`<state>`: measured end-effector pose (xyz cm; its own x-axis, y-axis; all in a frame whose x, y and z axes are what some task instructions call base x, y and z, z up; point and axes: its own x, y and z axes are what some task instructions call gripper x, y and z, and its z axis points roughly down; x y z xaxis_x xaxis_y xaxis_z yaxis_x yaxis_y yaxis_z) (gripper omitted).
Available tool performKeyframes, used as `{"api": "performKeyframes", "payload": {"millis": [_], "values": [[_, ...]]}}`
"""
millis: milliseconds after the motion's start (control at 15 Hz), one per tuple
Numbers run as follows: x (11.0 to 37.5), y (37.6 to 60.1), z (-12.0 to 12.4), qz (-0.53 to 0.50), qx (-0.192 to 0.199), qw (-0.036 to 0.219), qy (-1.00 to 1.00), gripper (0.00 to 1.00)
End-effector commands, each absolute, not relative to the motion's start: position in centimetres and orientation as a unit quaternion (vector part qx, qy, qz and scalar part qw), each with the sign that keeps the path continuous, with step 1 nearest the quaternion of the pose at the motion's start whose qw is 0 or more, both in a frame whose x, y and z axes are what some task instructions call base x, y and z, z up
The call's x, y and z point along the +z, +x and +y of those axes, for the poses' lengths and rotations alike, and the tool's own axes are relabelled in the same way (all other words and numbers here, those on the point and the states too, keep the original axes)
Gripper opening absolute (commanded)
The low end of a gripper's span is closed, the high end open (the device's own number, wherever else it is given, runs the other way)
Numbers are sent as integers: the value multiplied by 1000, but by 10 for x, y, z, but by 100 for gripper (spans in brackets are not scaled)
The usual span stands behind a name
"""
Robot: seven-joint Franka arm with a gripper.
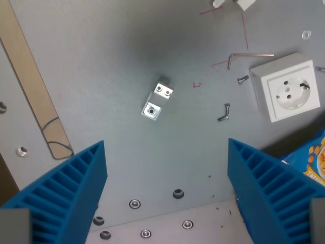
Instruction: Rotate around base positive z
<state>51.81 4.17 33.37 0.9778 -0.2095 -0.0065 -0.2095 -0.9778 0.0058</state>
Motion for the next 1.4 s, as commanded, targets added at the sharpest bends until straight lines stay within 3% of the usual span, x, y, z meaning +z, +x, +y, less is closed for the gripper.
{"api": "performKeyframes", "payload": {"millis": [67, 1400], "values": [[336, 518, 41, -39, -1, 3, 999, 100], [336, 518, 41, 94, -1, 4, 996, 100]]}}
